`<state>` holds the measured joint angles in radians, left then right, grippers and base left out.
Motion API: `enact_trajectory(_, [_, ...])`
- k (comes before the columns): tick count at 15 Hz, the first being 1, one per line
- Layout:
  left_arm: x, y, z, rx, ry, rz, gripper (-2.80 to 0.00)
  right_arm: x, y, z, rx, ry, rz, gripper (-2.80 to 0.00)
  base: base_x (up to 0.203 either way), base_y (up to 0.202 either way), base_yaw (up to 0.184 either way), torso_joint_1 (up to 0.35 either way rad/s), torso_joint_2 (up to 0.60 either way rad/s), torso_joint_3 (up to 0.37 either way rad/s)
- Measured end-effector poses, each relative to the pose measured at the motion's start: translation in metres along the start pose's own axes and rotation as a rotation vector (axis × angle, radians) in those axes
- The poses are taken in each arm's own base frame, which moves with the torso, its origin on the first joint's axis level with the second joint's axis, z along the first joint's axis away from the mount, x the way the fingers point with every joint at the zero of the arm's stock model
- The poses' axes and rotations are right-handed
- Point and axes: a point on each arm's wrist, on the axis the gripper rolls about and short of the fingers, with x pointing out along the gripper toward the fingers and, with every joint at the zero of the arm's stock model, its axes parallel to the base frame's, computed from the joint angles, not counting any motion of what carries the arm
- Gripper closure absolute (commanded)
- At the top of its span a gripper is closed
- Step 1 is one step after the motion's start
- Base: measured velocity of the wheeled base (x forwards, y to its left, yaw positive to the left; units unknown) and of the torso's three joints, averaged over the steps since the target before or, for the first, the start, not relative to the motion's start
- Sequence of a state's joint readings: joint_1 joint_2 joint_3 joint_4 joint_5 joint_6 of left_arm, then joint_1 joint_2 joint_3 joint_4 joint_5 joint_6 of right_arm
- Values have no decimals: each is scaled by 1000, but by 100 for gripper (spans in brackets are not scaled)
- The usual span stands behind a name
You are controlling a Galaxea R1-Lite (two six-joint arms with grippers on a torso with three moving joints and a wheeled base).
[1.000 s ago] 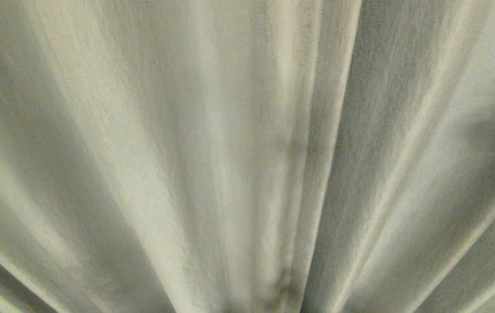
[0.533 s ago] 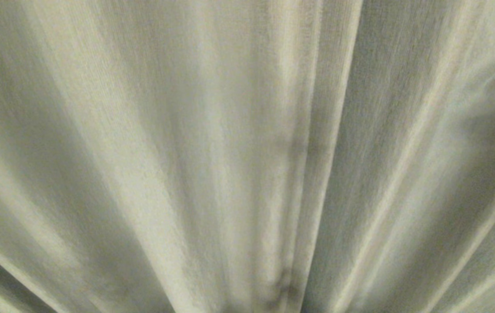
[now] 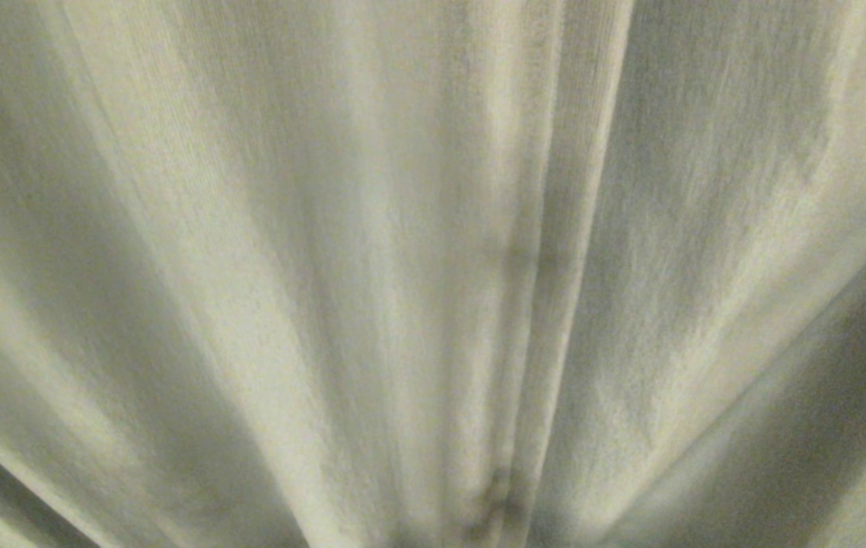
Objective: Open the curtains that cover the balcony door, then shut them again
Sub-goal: Pull the outer curtains open on both sides
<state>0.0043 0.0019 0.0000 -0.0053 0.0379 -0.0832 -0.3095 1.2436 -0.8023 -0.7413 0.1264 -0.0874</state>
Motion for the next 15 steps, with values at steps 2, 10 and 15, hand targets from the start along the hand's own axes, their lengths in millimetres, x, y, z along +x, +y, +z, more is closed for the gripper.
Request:
enact_trajectory(2, [0, 0, 0, 0, 0, 0, 0, 5, -16, 0, -22, 6, -73, 0, 0, 0, 0, 0, 0, 0])
enact_trajectory(10, [0, 0, 0, 0, 0, 0, 0, 26, -87, -9, -99, 46, -331, 0, 0, 0, 0, 0, 0, 0])
enact_trajectory(15, [0, 0, 0, 0, 0, 0, 0, 33, -121, -23, -92, 81, -424, 0, 0, 0, 0, 0, 0, 0])
